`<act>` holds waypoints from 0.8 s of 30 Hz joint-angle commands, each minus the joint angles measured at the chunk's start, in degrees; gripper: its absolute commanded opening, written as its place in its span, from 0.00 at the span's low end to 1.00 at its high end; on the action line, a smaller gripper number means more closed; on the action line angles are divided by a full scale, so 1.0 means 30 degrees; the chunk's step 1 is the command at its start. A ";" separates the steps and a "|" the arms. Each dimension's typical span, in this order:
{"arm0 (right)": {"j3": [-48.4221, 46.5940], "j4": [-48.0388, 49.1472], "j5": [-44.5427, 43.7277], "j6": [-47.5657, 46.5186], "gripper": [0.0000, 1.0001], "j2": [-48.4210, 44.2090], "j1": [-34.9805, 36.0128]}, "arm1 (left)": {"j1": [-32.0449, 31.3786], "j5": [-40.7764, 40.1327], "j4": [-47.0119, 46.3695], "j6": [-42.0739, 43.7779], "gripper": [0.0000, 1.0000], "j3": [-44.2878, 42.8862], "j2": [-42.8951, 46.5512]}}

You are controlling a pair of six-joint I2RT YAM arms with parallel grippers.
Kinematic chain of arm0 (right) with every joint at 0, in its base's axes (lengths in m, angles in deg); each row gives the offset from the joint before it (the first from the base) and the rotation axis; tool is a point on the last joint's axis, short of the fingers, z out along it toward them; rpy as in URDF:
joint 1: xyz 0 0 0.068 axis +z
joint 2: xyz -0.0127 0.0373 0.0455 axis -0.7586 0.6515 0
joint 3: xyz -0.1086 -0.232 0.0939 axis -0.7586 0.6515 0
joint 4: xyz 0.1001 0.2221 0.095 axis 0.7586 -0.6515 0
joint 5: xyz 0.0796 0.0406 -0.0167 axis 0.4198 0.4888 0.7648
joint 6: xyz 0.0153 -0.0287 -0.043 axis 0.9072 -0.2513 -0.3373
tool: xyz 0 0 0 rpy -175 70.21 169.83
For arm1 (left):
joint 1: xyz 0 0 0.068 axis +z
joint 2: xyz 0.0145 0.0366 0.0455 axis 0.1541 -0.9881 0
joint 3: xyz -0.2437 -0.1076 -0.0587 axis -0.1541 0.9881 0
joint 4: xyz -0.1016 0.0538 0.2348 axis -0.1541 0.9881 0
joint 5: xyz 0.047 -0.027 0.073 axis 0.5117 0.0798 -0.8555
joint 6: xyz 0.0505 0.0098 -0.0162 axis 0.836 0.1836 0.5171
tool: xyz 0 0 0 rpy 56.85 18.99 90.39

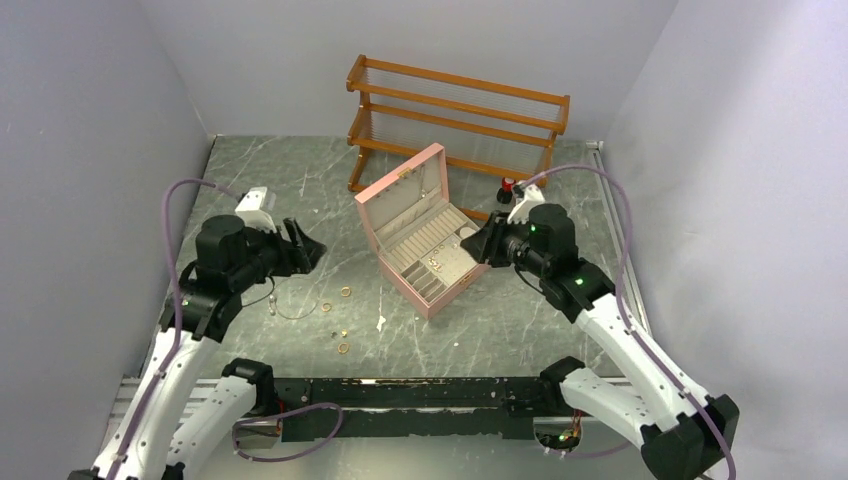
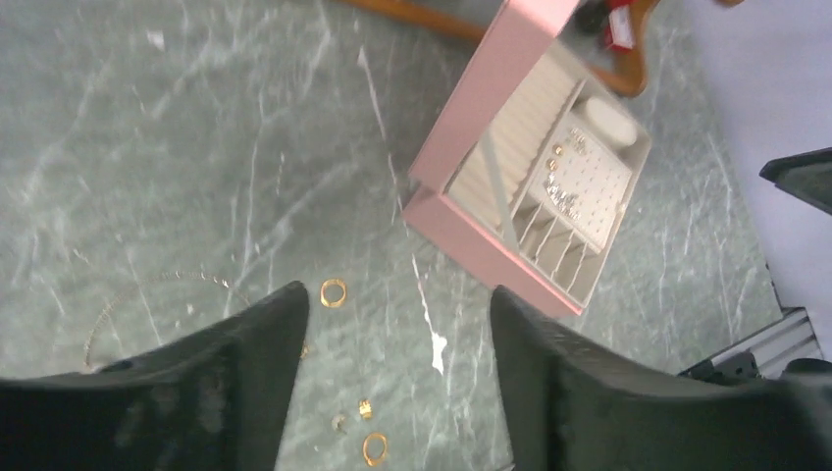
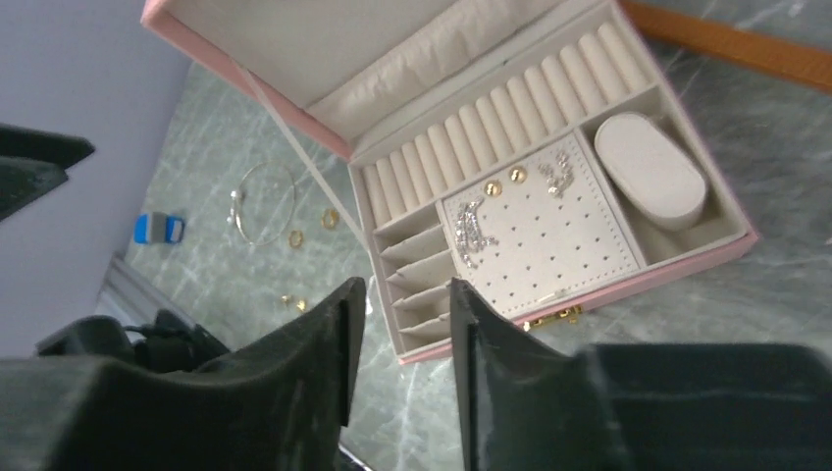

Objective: Organize the mixed jewelry

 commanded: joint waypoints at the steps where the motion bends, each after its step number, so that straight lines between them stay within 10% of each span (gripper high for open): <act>1: 0.1036 0.2491 0.2652 0.1158 0.54 0.0524 0.0159 | 0.0053 0.0525 0.0605 -0.0951 0.85 0.0830 -0.0545; 7: 0.1799 0.3474 0.1314 0.2399 0.62 0.1159 0.1133 | 0.0057 0.0057 -0.0419 -0.3073 0.94 0.2973 -0.0916; 15: 0.1259 0.3643 -0.2432 0.2920 0.37 0.2911 0.4157 | -0.0095 0.1124 -0.4468 -0.5077 0.46 0.5867 -0.4037; 24: -0.0153 0.4069 -0.6052 0.3064 0.35 0.5940 0.7749 | -0.1069 -0.1739 -0.6518 -0.6053 0.23 0.5793 -0.8354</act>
